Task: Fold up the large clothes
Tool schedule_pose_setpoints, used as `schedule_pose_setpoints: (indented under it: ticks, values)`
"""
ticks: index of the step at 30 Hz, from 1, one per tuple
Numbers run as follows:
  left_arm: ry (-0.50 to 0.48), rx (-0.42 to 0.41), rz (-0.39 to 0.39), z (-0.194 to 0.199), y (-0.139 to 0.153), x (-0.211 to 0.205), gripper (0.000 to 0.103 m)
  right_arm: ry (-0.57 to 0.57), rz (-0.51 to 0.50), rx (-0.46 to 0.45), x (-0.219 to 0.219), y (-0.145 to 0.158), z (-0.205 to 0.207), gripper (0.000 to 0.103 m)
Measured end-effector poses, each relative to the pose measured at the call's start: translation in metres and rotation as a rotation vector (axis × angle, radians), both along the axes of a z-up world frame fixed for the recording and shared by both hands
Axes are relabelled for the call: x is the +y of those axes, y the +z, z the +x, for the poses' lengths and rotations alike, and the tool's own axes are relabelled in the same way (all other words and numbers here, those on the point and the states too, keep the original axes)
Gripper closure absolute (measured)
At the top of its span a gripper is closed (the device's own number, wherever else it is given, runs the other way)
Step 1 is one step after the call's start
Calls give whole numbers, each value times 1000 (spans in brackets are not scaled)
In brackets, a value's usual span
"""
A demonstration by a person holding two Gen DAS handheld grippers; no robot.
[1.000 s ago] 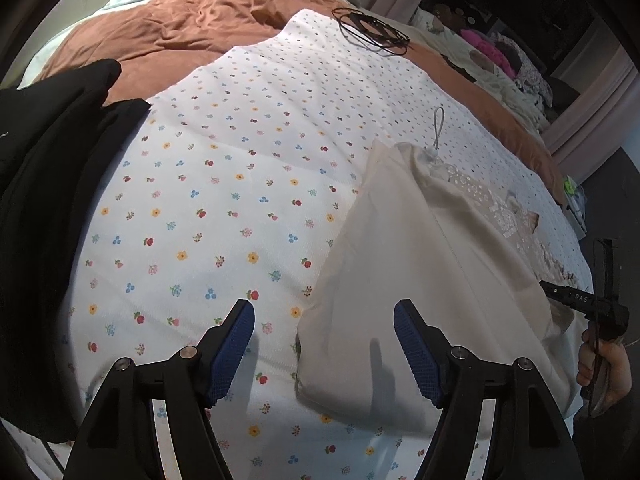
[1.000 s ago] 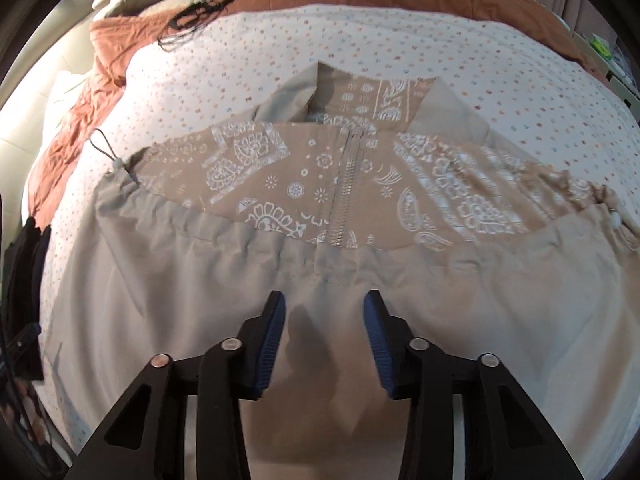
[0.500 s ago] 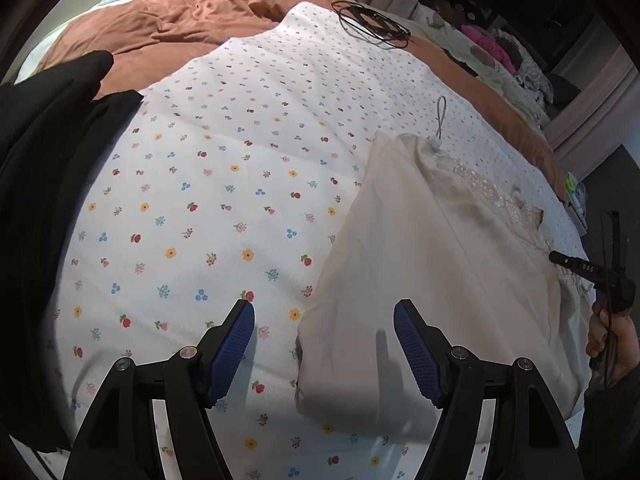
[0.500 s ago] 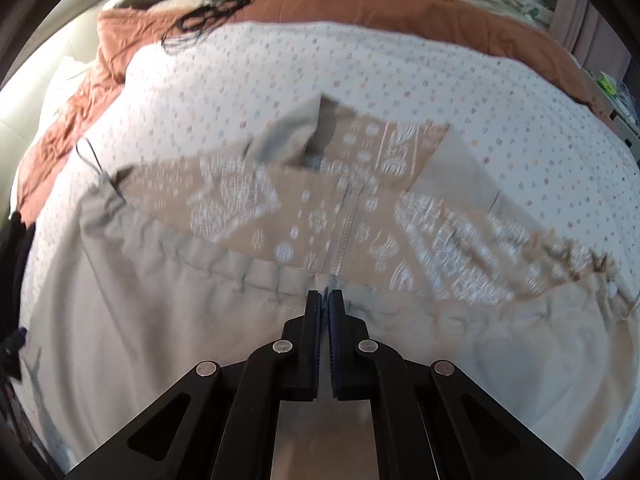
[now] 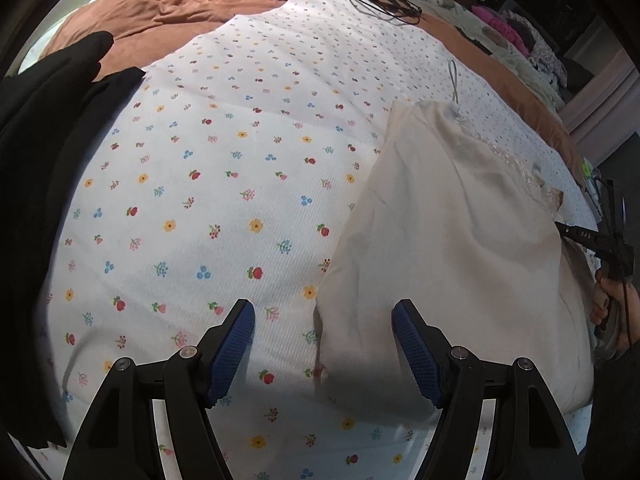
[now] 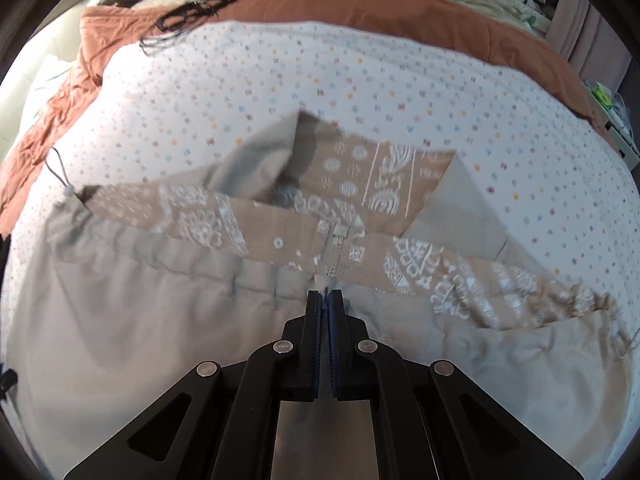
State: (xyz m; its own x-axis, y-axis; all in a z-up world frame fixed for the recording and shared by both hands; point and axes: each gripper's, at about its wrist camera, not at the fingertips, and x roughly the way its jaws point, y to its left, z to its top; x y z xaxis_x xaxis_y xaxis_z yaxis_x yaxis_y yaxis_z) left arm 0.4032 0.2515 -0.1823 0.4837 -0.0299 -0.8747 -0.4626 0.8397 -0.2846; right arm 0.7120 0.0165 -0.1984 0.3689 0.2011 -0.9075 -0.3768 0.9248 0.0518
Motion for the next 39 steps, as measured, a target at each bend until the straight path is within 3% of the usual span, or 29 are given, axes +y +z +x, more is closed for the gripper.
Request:
schedule_pose_setpoints:
  ticks: [5, 6, 8, 10, 20, 26, 39]
  values:
    - [9, 10, 2, -1, 1, -1, 29, -15, -6, 13, 0, 7, -3, 96]
    - [11, 6, -7, -2, 2, 0, 29, -24, 4, 23, -3, 11, -4, 93]
    - [22, -10, -33, -6, 5, 2, 29, -37, 40, 18, -12, 23, -11, 77]
    - [39, -24, -60, -11, 8, 5, 29, -41, 68, -9, -21, 35, -22, 70]
    - [98, -78, -284, -42, 12, 19, 29, -31, 205, -17, -54, 67, -97, 69]
    - [114, -66, -405, -46, 3, 8, 29, -29, 259, 12, -66, 60, -140, 69]
    - [191, -72, -562, -24, -18, -4, 30, -46, 349, 73, -87, 42, -208, 69]
